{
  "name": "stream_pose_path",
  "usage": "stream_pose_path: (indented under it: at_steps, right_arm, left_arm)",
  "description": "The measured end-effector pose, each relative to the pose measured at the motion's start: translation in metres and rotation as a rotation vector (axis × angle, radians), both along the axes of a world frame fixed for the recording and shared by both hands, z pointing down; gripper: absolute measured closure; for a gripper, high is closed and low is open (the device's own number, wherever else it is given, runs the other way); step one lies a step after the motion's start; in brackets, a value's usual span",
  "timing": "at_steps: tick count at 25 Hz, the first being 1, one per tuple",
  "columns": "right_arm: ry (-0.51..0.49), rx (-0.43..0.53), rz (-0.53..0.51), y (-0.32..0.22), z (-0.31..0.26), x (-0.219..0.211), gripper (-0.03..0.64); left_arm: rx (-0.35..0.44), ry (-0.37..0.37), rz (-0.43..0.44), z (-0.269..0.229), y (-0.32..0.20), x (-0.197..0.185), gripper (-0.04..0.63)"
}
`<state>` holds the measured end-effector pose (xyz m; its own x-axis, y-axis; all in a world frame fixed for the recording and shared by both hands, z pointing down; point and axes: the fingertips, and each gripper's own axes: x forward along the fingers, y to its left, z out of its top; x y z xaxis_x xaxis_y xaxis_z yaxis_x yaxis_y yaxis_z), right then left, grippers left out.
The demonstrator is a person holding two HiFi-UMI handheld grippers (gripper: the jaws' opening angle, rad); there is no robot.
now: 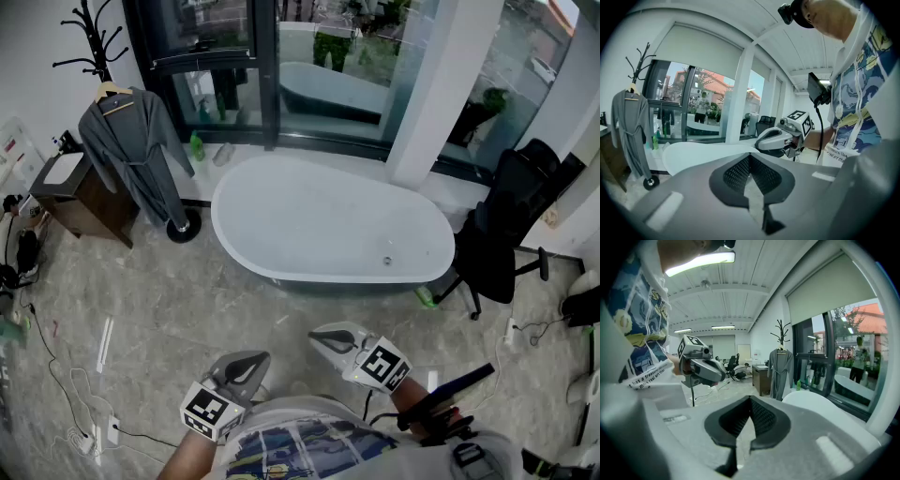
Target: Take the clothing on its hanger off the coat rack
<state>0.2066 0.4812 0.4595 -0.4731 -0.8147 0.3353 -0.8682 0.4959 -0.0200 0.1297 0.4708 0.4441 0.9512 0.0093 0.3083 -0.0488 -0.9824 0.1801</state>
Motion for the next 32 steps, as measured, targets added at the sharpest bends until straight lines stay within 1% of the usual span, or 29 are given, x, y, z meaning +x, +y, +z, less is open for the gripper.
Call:
stream_pose_path:
  at_steps: [3,10,14,17,21,24,28,32]
  right_arm:
    - [0.007,0.003,-0.009,0.004,0.0,-0.003,0.615]
    - [0.007,-0.002,-0.057,0.005,0.002,-0.001,0.615]
    - [-0.014,0.04,-0.035,-0.005,-0.004,0.009,0.615]
    - [-0.028,0.061,-0.063,-0.024,-0.01,0.004,0.614]
    - [-0.037,0.041,-0.102,-0.059,-0.002,-0.008,0.563]
    - [-0.019,0.033,-0.122,-0.094,0.001,-0.018,0.548]
    - [0.005,0.009,-0.121,-0.156,-0.002,-0.028,0.523]
    - [-0.003,-0.005,-0.137,-0.231,-0.013,-0.04,0.52]
  left_arm:
    - [0.002,-0.006,-0.011,0.003,0.004,-0.002,0.594]
    - [-0.022,0.003,-0.074,0.001,0.006,0.001,0.594]
    - [-0.021,0.009,-0.108,0.0,-0.002,-0.001,0.594]
    - [-0.037,0.008,-0.152,0.001,-0.022,-0.013,0.594]
    - [-0.05,0.015,-0.183,0.005,-0.057,-0.024,0.594]
    - [-0.055,0.038,-0.186,0.006,-0.092,-0.029,0.594]
    - [-0.049,0.075,-0.186,-0.001,-0.151,-0.037,0.594]
    - [-0.015,0.093,-0.169,-0.016,-0.212,-0.053,0.594]
